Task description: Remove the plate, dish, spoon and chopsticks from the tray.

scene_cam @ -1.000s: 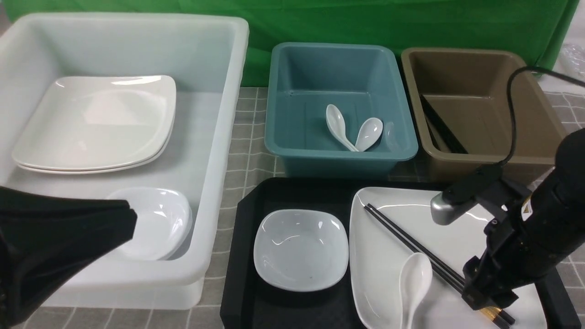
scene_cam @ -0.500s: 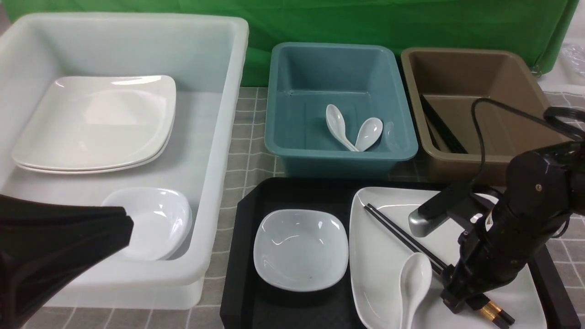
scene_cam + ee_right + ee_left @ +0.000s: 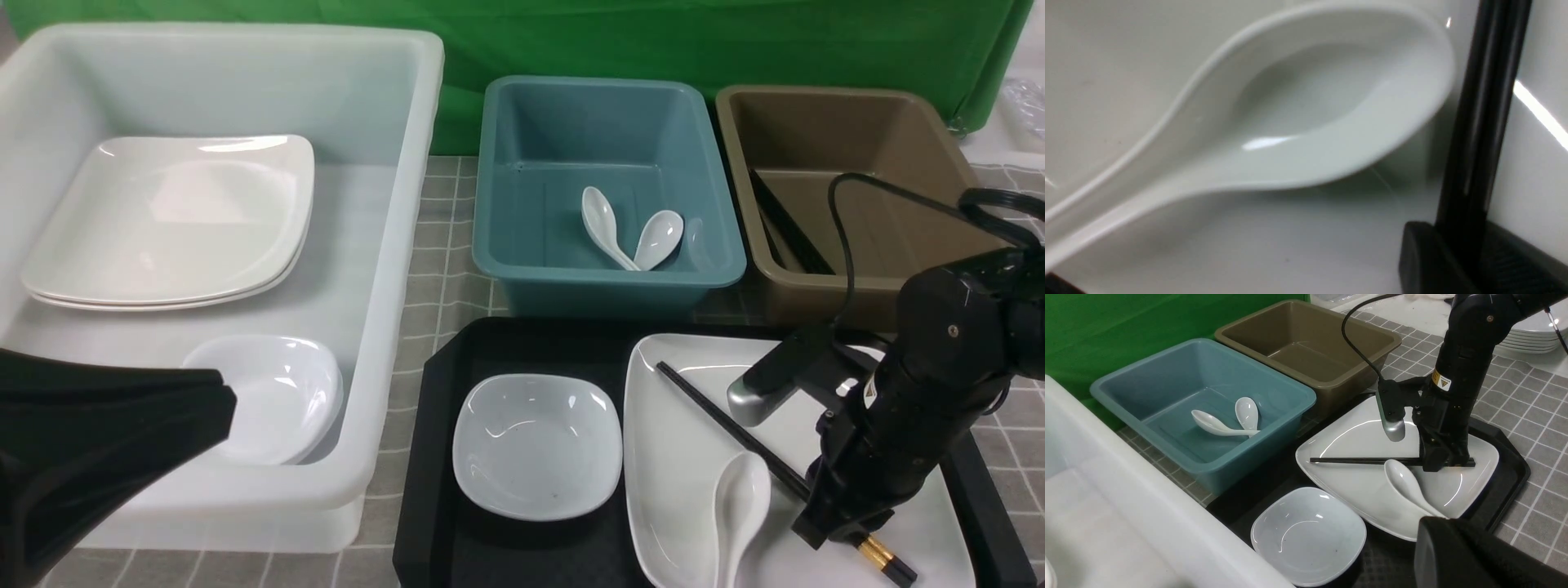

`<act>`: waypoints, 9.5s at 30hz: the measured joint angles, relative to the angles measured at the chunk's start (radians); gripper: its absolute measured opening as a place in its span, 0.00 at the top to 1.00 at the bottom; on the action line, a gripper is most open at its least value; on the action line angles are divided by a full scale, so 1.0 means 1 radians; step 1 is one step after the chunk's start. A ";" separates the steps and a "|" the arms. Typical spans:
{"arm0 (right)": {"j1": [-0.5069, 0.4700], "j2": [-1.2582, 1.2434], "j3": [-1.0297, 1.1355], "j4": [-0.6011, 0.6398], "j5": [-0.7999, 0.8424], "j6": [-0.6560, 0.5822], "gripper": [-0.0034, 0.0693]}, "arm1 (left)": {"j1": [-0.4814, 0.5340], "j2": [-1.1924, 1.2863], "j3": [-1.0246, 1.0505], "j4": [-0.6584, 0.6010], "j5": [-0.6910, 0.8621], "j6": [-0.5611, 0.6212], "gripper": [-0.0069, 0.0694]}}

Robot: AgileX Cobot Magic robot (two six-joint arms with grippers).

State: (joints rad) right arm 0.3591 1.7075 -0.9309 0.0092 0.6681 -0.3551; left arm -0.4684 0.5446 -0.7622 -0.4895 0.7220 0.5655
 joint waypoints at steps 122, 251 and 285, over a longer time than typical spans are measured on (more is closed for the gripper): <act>0.029 0.222 -0.740 -0.083 -0.191 0.573 0.32 | -0.001 0.000 0.000 0.139 -0.160 0.000 0.90; 0.582 0.692 -1.357 -0.040 -0.307 -0.808 0.86 | -0.001 -0.311 -0.157 0.776 0.456 -0.672 0.88; 0.517 0.833 -1.398 -0.019 -0.566 -0.540 0.32 | -0.001 -0.311 -0.149 0.605 0.426 -0.631 0.88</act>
State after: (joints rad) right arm 0.8765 2.5402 -2.3289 -0.0093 0.1024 -0.8951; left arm -0.4691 0.2338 -0.9114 0.1159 1.1476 -0.0659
